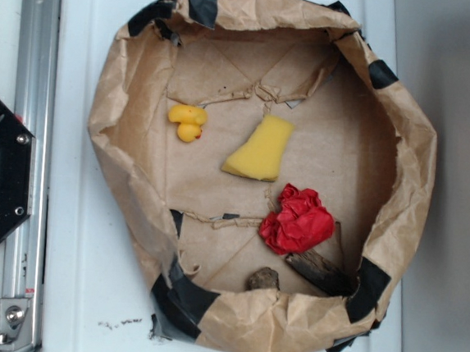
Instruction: Grab the yellow duck.
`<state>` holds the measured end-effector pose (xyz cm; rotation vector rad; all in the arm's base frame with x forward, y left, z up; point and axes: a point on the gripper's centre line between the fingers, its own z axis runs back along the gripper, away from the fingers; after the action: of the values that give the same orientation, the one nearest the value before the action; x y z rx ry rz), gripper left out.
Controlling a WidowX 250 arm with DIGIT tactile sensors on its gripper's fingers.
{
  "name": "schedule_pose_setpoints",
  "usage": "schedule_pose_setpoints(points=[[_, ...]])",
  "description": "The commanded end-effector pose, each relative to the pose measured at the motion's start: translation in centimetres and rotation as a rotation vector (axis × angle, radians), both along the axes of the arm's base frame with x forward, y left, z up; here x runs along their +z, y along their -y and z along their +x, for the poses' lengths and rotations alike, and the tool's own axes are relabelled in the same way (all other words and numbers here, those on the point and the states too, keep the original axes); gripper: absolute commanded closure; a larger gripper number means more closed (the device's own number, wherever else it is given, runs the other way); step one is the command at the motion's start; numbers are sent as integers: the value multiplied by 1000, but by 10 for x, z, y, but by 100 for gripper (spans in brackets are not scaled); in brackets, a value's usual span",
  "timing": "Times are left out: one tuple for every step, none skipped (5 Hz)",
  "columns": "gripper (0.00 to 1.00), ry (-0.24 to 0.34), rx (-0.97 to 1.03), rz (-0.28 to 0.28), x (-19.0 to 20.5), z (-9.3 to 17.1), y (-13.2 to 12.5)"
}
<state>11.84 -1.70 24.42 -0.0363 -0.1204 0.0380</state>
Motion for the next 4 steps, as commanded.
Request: schedule_pose_setpoints(points=[[0,0,0,0,0,0,0],[0,58,-64,26,-11,50,-24],[0,-35,-168,-11,-40,101,-26],[0,-97,-255,114,-93,131,-34]])
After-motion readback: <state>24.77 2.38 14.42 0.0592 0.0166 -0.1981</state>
